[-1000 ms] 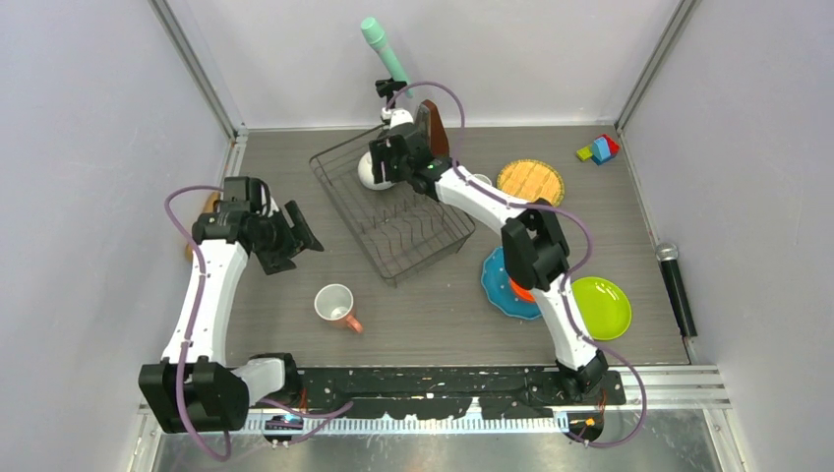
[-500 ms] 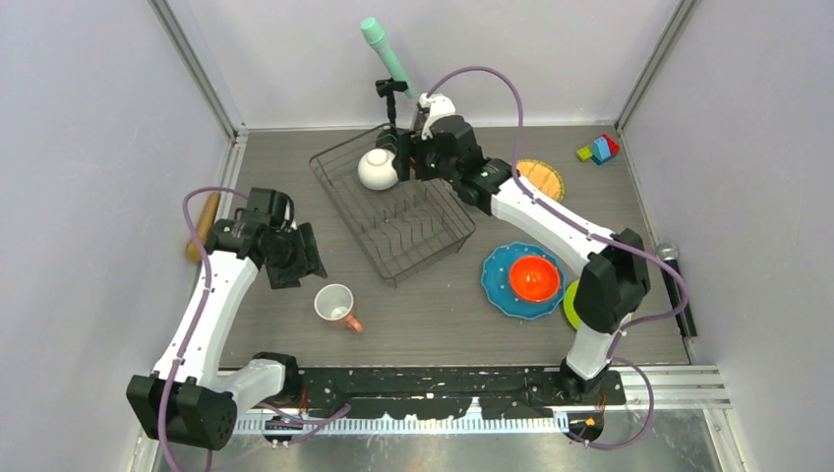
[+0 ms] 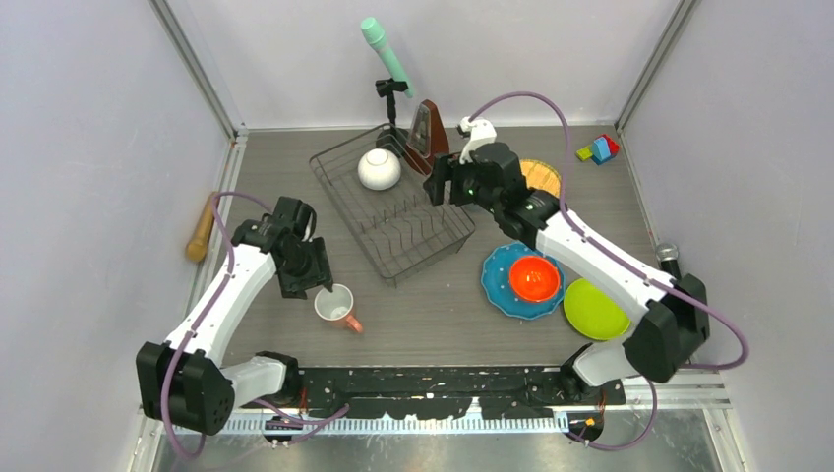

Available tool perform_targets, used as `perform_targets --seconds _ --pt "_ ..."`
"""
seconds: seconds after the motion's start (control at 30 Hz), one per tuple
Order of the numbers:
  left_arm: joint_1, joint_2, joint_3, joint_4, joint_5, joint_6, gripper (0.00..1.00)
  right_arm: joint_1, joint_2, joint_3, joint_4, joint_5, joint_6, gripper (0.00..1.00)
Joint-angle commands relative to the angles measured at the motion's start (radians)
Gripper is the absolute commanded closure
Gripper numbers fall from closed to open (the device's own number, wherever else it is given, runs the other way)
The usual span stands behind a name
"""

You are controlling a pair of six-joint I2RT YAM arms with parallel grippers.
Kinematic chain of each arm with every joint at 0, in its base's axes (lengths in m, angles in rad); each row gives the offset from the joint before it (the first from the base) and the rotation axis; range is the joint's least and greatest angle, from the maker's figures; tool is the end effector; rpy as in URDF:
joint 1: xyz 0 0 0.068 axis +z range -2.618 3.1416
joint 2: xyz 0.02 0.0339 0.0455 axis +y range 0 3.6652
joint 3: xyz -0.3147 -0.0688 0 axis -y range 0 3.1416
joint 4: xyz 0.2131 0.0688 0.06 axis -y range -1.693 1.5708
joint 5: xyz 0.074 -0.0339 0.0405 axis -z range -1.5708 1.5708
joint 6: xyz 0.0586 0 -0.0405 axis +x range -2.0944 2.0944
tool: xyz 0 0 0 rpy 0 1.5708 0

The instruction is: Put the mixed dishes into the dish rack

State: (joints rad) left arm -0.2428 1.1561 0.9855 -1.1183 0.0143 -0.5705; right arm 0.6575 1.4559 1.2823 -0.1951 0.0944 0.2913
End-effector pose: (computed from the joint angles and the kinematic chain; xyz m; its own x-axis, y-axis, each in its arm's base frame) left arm 0.1457 -0.0369 0.2971 -0.9166 -0.3293 -0.2267 -0.2979 0.9408 -0.1618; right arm 0.2627 0.1959 0.4007 -0.4280 0.0308 -0.9033 -0.4342 0.8695 0.2354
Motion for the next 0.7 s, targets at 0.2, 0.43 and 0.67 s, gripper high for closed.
perform_targets --seconds 0.2,0.43,0.67 --pt "-0.013 0.057 0.010 0.071 -0.024 0.022 0.42 -0.052 -0.171 -0.109 -0.034 0.026 0.039 0.21" --pt "-0.016 0.053 -0.012 0.091 -0.020 0.019 0.41 -0.224 -0.190 -0.114 -0.349 0.070 0.219 0.21" --pt "-0.016 0.044 0.128 0.024 -0.020 0.068 0.31 -0.470 -0.243 -0.272 -0.307 0.029 0.382 0.21"
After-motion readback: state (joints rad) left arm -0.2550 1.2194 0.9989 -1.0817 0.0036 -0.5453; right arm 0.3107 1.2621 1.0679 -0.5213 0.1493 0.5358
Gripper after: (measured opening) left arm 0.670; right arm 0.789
